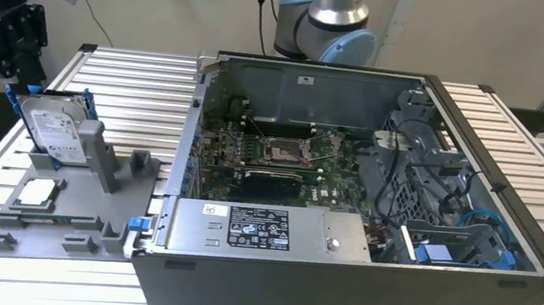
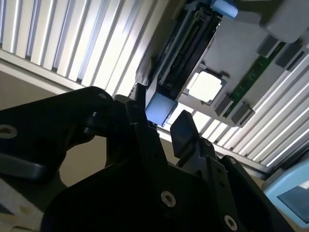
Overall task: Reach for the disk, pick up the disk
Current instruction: 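Pick up the disk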
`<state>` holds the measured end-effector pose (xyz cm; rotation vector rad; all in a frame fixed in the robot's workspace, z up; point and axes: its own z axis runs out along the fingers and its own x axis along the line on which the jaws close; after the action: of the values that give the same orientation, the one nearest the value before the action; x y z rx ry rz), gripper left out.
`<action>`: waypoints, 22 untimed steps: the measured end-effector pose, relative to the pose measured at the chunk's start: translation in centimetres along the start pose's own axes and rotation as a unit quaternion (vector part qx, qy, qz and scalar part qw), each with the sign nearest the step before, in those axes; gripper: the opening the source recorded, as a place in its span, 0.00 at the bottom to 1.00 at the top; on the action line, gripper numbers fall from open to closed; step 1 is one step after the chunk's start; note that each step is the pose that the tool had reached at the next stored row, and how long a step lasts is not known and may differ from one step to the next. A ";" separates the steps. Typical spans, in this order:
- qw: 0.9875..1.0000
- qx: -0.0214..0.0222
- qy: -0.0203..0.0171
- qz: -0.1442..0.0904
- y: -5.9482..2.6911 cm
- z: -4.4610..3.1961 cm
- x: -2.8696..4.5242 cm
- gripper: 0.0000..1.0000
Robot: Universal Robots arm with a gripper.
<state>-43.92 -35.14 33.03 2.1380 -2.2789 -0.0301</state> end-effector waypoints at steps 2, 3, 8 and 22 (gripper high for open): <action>1.000 -0.001 0.000 -0.008 -0.01 0.22 0.05 1.00; 1.000 -0.002 0.000 -0.010 -0.01 0.29 0.16 1.00; 1.000 -0.003 0.000 -0.012 -0.27 0.96 1.85 1.00; 1.000 -0.003 0.001 -0.015 -1.01 3.45 1.30 1.00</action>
<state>-43.08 -36.49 29.55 2.1680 -2.2436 -0.0363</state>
